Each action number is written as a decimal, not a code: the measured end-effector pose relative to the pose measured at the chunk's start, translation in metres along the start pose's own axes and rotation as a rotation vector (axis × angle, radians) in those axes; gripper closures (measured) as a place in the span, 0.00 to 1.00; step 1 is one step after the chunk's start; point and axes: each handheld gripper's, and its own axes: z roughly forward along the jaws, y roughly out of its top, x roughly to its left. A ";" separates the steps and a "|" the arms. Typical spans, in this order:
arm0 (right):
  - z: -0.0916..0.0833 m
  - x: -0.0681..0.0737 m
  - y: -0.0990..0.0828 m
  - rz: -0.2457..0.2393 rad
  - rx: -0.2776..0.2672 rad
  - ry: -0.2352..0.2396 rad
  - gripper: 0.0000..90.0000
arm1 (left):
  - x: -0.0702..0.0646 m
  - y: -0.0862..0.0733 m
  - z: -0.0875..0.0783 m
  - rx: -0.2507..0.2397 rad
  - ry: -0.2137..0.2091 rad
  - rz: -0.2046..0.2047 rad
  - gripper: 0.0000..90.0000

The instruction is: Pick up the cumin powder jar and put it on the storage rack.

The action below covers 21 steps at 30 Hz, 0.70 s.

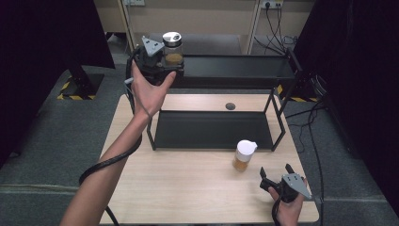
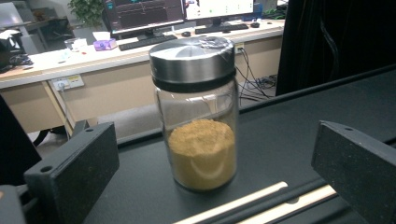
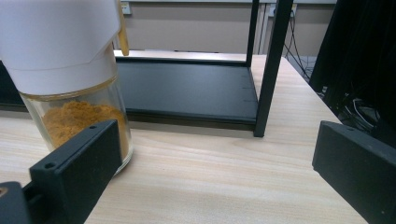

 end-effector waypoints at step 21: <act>0.000 0.000 0.000 -0.005 0.002 0.001 0.02 | 0.001 -0.043 -0.024 -0.033 -0.060 -0.001 0.00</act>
